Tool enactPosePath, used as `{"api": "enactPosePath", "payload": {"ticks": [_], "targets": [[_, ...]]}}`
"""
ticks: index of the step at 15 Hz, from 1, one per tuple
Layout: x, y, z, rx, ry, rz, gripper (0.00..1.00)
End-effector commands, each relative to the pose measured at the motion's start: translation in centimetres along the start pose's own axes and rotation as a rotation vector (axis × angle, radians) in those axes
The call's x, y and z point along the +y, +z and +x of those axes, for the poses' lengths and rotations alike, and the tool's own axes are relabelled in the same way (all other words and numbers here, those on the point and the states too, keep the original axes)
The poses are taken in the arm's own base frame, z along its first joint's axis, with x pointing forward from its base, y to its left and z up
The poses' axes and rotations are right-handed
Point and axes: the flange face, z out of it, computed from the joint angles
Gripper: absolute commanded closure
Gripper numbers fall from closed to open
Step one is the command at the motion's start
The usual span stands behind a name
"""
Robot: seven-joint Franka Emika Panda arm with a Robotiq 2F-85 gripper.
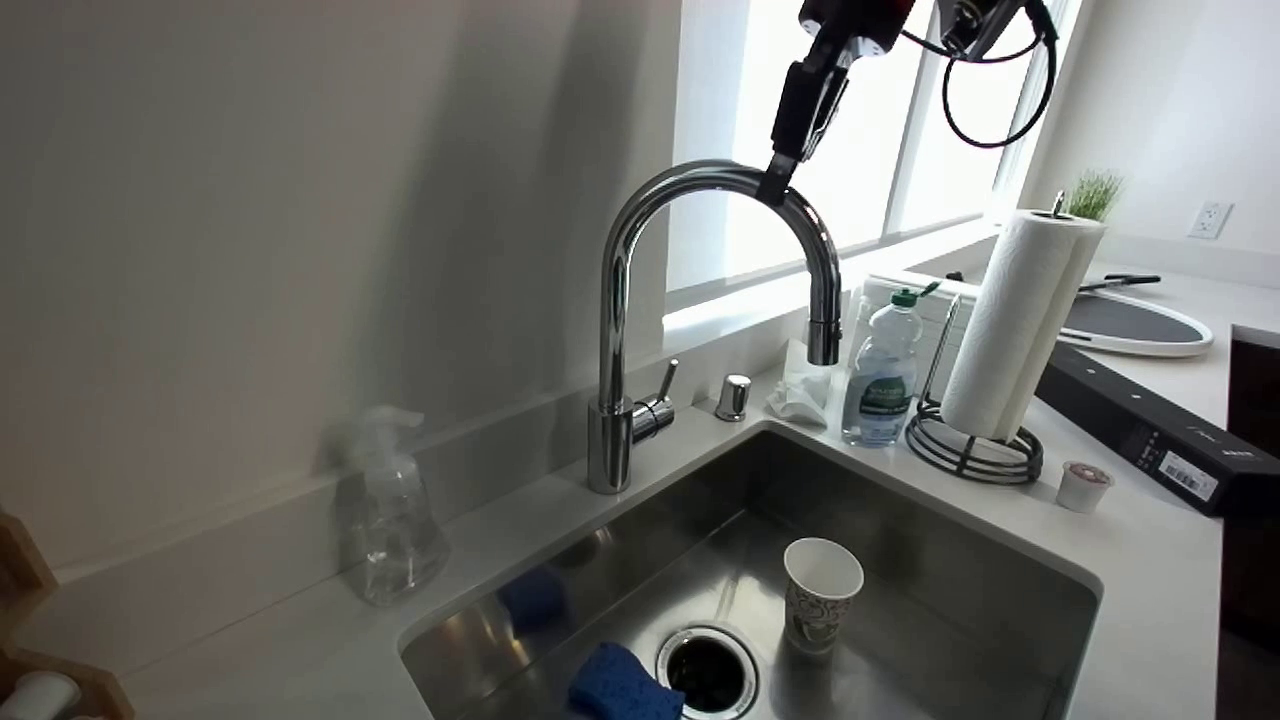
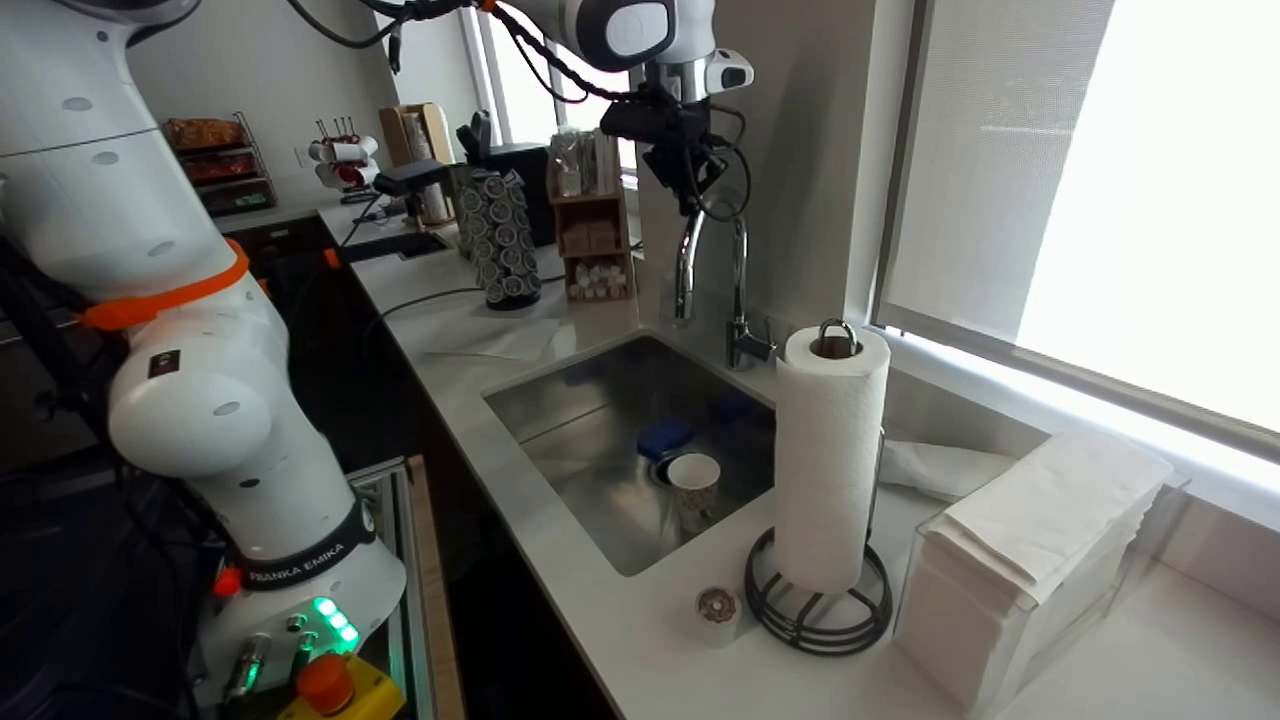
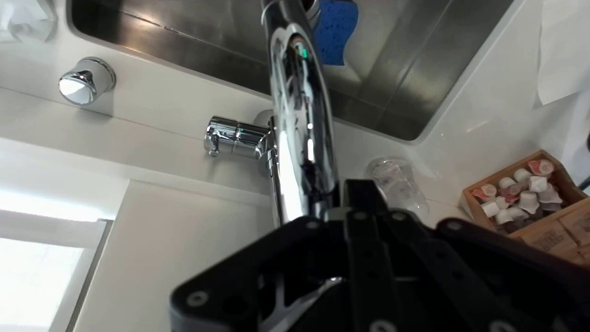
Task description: Push the faucet to the right then open the faucet and close it.
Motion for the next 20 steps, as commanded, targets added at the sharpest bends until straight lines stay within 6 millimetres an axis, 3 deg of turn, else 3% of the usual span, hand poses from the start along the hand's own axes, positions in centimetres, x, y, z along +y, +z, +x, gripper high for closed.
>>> {"api": "enactPosePath", "payload": {"ticks": [1, 18, 20], "targets": [[0.58, 0.34, -0.32, 0.012, 0.014, -0.053, 1.0], [1.29, 0.25, -0.16, 0.011, 0.021, -0.094, 1.0], [0.44, 0.18, -0.13, 0.013, -0.006, -0.029, 1.0]]}}
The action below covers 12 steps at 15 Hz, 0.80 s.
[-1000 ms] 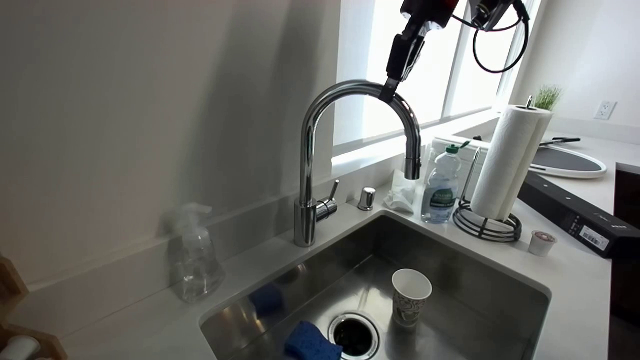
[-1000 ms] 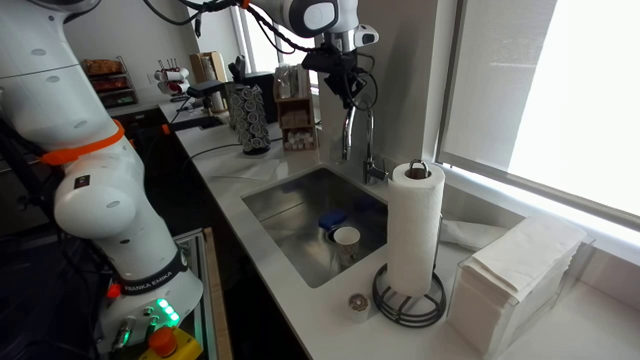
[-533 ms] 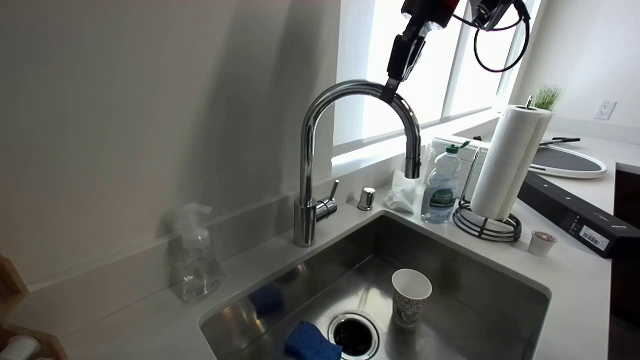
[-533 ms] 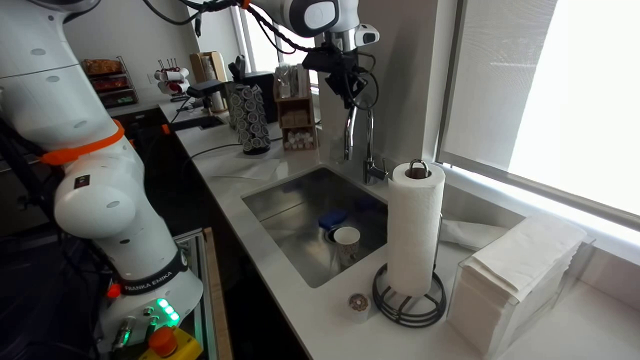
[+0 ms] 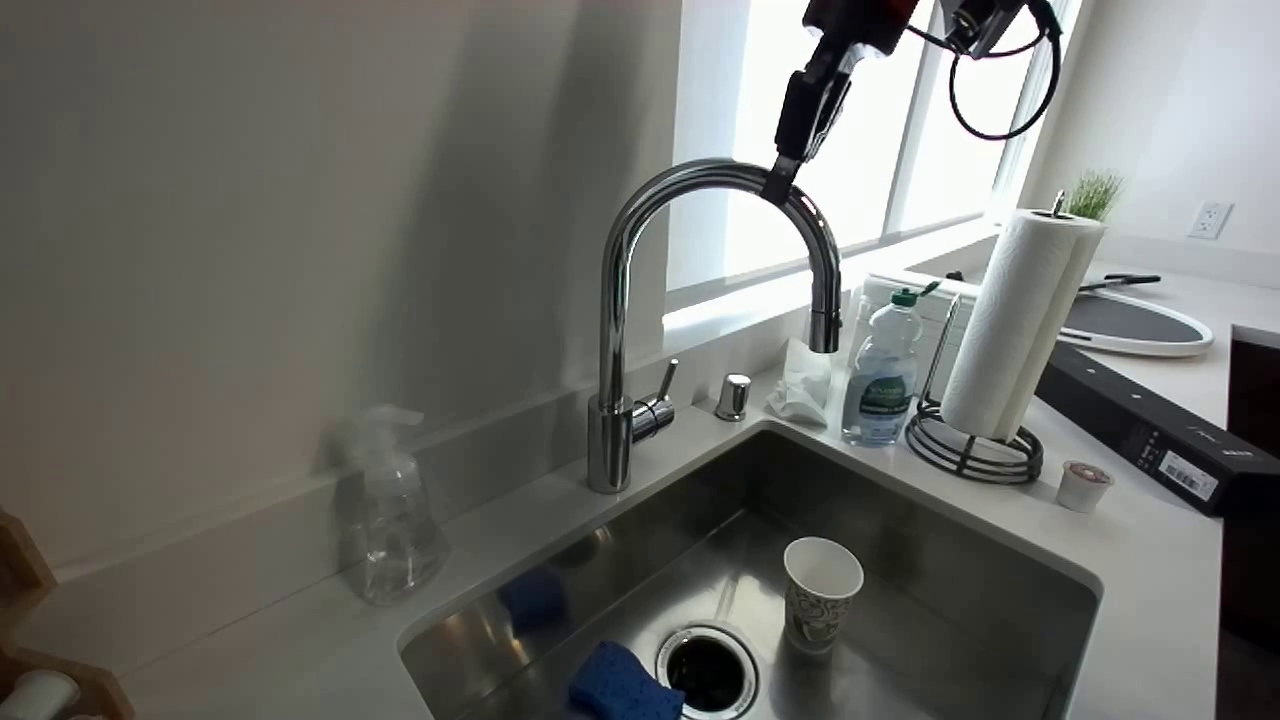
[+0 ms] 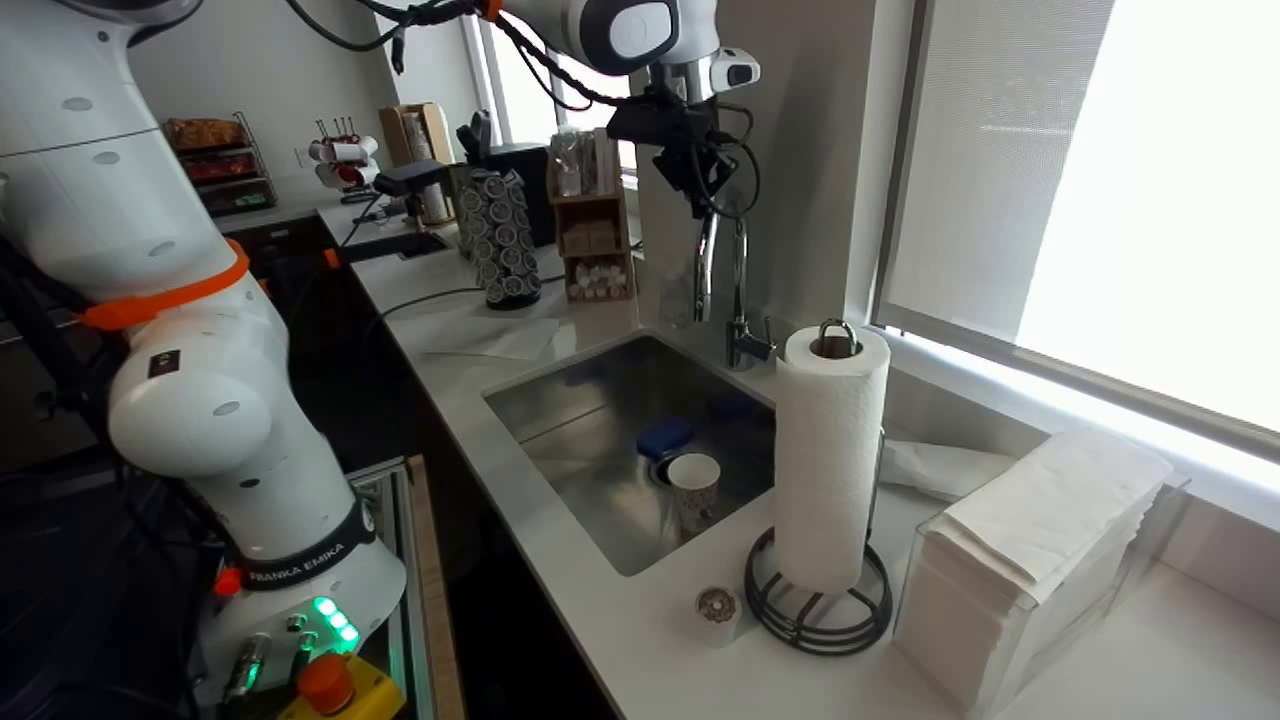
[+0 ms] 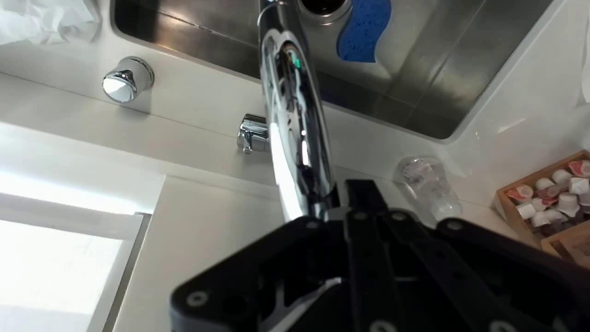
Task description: Push the faucet to the right then open the faucet and close it.
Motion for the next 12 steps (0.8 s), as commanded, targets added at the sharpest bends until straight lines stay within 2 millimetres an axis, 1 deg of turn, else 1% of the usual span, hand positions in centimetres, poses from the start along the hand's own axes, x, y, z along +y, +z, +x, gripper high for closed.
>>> {"api": "enactPosePath", "payload": {"ticks": [1, 2, 3, 4, 6, 7, 8, 9, 10, 11, 12], "targets": [[-1.0, -1.2, -0.2, 0.052, -0.032, 0.072, 1.0], [-1.1, -1.8, -0.2, 0.077, -0.036, 0.091, 1.0], [-0.8, -3.8, -0.6, 0.149, -0.02, 0.125, 1.0], [-0.5, -4.9, -0.7, 0.193, -0.007, 0.153, 1.0], [1.7, -7.7, -1.7, 0.277, 0.082, 0.164, 1.0], [3.3, -8.7, -2.2, 0.304, 0.136, 0.157, 1.0], [5.0, -9.3, -2.8, 0.324, 0.189, 0.139, 1.0], [6.6, -9.4, -3.2, 0.332, 0.218, 0.143, 1.0], [7.9, -9.5, -3.8, 0.342, 0.25, 0.133, 1.0], [9.5, -8.7, -3.8, 0.342, 0.261, 0.138, 1.0], [10.5, -8.0, -3.9, 0.343, 0.264, 0.156, 1.0]]}}
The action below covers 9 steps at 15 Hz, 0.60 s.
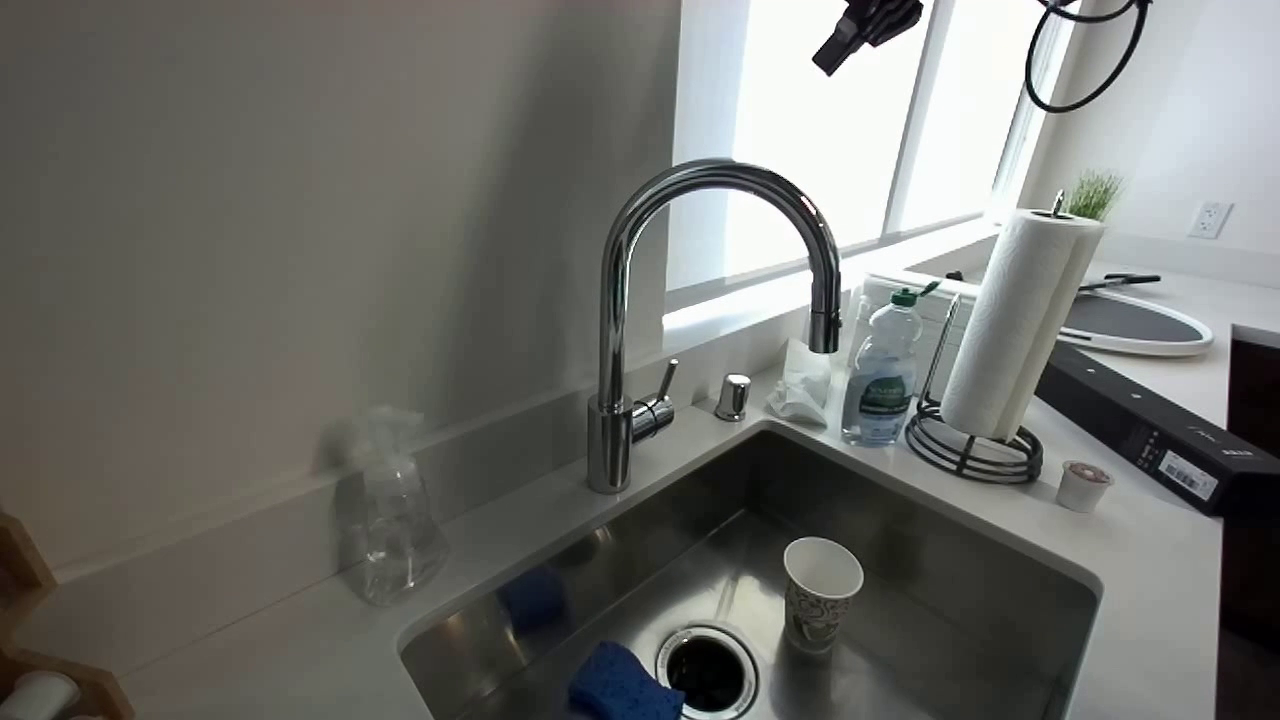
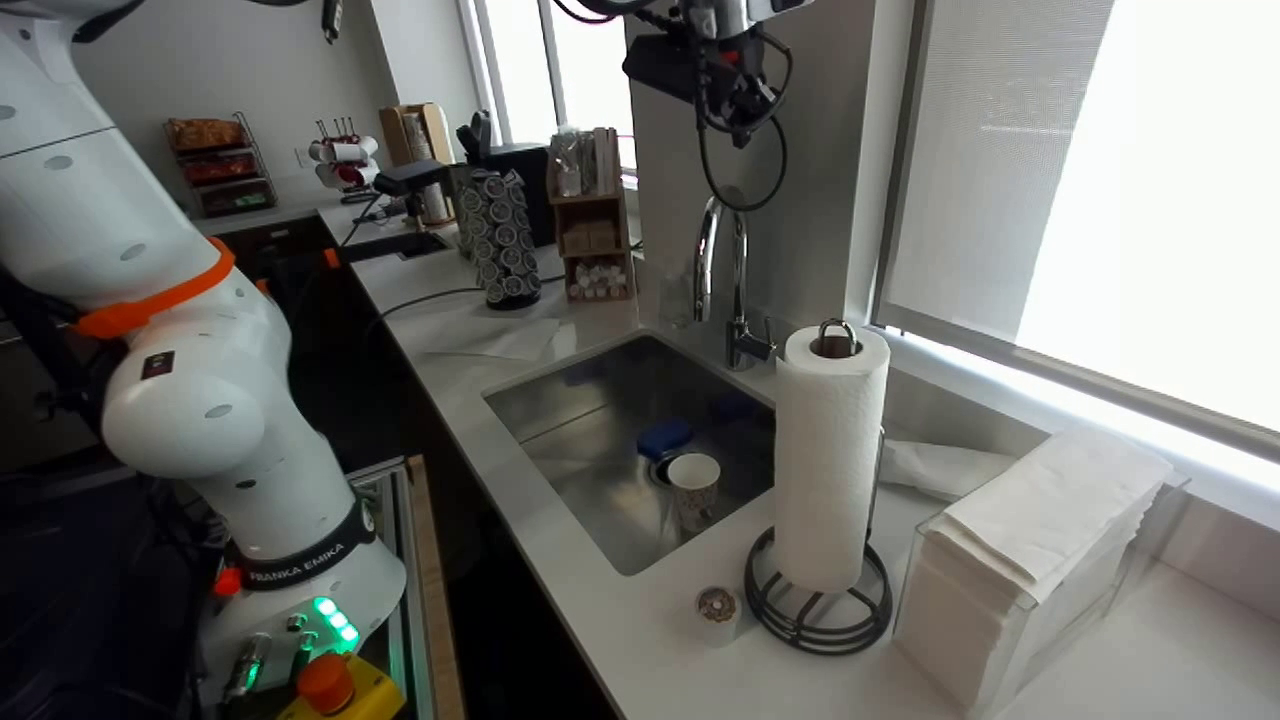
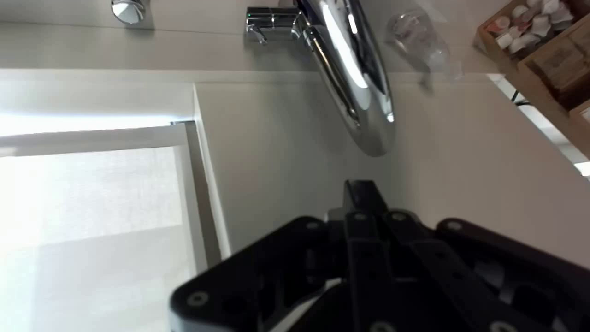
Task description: Push the faucet to the right then open the faucet and close it.
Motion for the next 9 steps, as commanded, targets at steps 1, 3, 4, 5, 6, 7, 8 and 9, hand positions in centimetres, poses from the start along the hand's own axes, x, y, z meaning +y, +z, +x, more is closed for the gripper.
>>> {"api": "enactPosePath", "payload": {"ticks": [1, 3, 4, 5, 6, 7, 8, 9], "targets": [[3.9, 2.4, -0.1, 0.008, 0.052, 0.03, 1.0], [6.0, 4.8, -0.5, -0.008, 0.064, 0.08, 1.0], [7.1, 6.0, -0.7, -0.018, 0.08, 0.098, 1.0], [8.2, 7.2, -0.8, -0.04, 0.1, 0.114, 1.0], [8.9, 8.6, -0.9, -0.05, 0.102, 0.166, 1.0], [10.0, 10.1, -0.9, -0.087, 0.11, 0.188, 1.0], [10.5, 11.3, -1.1, -0.113, 0.118, 0.221, 1.0], [11.1, 12.6, -1.2, -0.146, 0.125, 0.245, 1.0]]}}
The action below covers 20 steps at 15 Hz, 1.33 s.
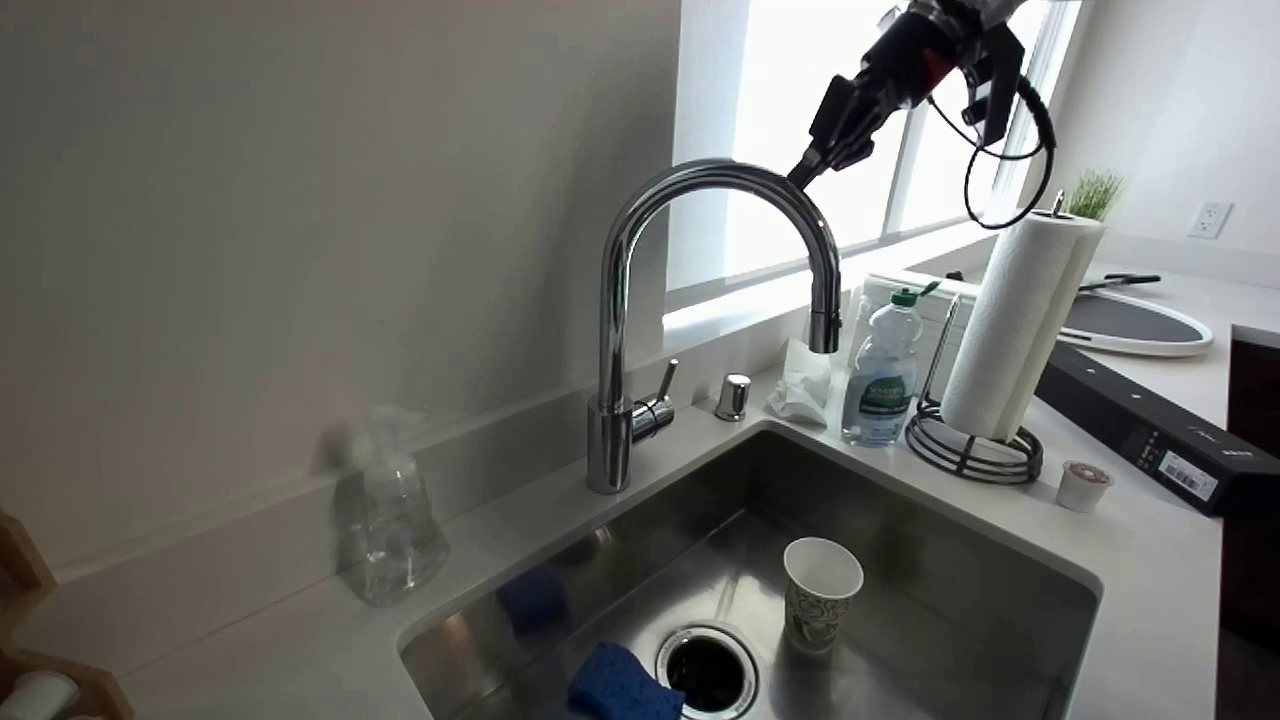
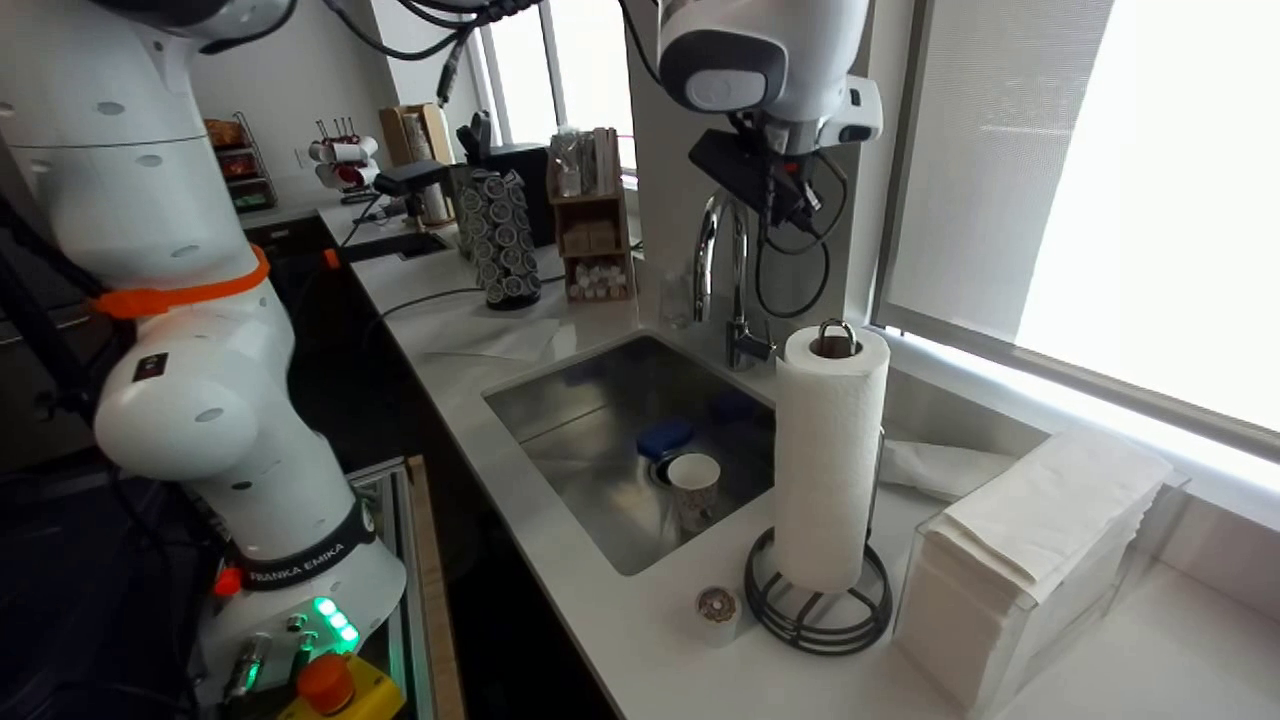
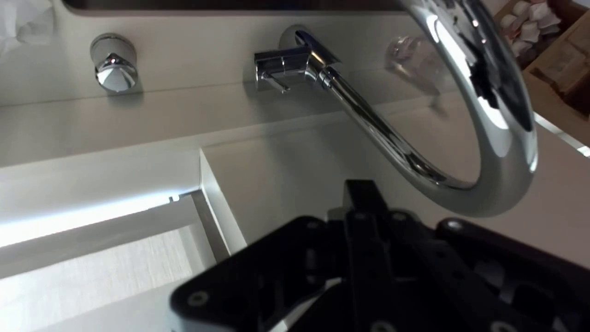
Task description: Push the faucet to the right then open the faucet and close it.
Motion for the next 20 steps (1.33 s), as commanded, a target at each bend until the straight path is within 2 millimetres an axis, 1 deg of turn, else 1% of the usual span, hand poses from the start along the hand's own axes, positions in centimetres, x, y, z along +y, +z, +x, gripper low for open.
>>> {"api": "enactPosePath", "payload": {"ticks": [1, 6, 9, 10, 11, 13, 14, 16, 20], "targets": [[3.1, 4.0, 1.3, -0.096, 0.027, 0.102, 1.0], [5.5, 9.6, 1.9, -0.189, 0.021, 0.204, 1.0], [5.8, 12.8, 2.1, -0.226, -0.005, 0.227, 1.0], [5.8, 13.5, 2.3, -0.224, -0.029, 0.221, 1.0], [5.4, 14.0, 2.6, -0.225, -0.061, 0.222, 1.0], [4.8, 14.4, 3.1, -0.215, -0.135, 0.228, 1.0], [4.9, 14.2, 2.4, -0.219, -0.073, 0.22, 0.99], [4.5, 14.4, 2.8, -0.215, -0.106, 0.226, 0.99], [4.6, 14.1, 3.0, -0.208, -0.118, 0.224, 1.0]]}}
